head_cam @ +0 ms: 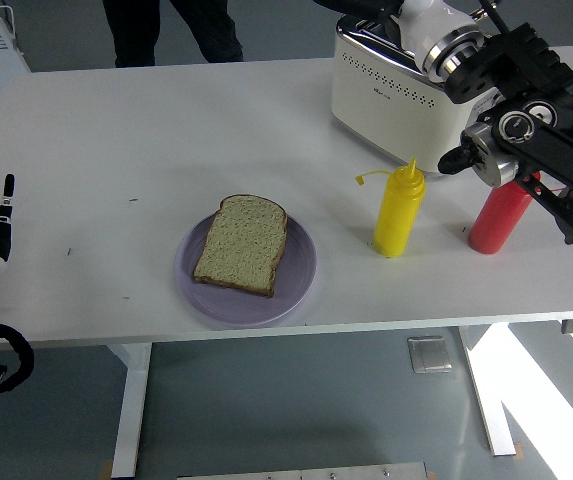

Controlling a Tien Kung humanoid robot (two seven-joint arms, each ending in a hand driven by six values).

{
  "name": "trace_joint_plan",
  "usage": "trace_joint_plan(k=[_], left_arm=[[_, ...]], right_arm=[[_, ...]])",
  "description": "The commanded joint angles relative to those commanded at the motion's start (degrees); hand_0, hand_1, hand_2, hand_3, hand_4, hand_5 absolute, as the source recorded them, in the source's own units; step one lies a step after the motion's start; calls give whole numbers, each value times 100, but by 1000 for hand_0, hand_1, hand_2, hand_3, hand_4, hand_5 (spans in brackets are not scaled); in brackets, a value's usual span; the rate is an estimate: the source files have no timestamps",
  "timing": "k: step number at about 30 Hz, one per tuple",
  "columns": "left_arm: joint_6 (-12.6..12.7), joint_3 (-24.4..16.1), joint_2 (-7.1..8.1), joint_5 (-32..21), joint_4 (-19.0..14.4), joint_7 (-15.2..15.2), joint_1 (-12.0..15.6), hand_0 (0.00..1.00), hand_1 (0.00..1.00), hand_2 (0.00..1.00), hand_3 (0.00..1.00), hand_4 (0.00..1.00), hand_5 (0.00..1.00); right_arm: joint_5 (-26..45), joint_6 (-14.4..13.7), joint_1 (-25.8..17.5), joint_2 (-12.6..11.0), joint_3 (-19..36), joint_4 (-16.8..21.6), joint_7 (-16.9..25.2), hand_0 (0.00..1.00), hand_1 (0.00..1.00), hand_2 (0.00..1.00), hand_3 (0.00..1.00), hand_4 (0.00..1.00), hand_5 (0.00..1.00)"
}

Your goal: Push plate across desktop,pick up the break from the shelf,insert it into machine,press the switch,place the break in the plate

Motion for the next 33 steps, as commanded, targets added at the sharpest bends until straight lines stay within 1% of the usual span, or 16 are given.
trace_joint_plan(k=[1,3,6,8,11,12,16,18,23,24,29,30,33], left_arm=[[-1,-10,1,-12,-19,7,8,772,717,677,650,601,995],[-7,-43,8,-55,-83,35,37,772,717,677,650,601,995],[-16,-63,15,-101,-149,68,62,772,714,676,650,603,997],[-25,-68,16,-131,-200,99,74,772,714,676,650,603,997],[-32,-70,17,-151,-249,130,85,772,714,676,650,603,997],[-35,-71,18,-158,-262,140,88,773,715,674,650,606,998],[-46,-77,17,-192,-299,181,92,773,715,674,650,606,998],[-58,-81,13,-224,-311,210,87,773,714,673,650,608,998],[-97,-102,1,-306,-316,285,80,773,714,673,650,608,998],[-106,-105,-1,-319,-316,300,79,773,713,672,649,608,998],[-151,-105,-14,-360,-329,377,82,773,713,672,649,608,998],[-159,-105,-16,-363,-334,390,85,773,711,668,647,608,998],[-198,-102,-21,-391,-345,447,96,773,711,668,647,608,998]], right_arm=[[86,7,-101,-75,142,88,35,717,687,657,633,698,349],[343,51,-422,-304,546,355,136,717,687,657,633,698,349],[655,91,-851,-480,1071,665,253,724,690,659,633,699,354],[898,97,-1207,-561,1504,850,386,724,690,659,633,699,354],[1178,116,-1638,-603,2004,995,533,724,690,659,633,699,354],[1254,127,-1752,-606,2135,1031,576,736,693,660,632,704,370],[1533,171,-2293,-591,2748,1154,756,736,693,660,632,704,370],[1721,195,-2582,-555,3067,1224,861,737,694,661,632,709,382],[2109,243,-3146,-448,3651,1282,1050,737,694,661,632,709,382],[2169,251,-3226,-424,3718,1284,1078,746,694,661,632,722,423],[2465,317,-3674,-296,3971,1306,1204,746,694,661,632,722,423],[2520,335,-3764,-278,4003,1313,1214,753,699,665,637,742,476],[2714,410,-4048,-222,4092,1322,1217,753,699,665,637,742,476]])
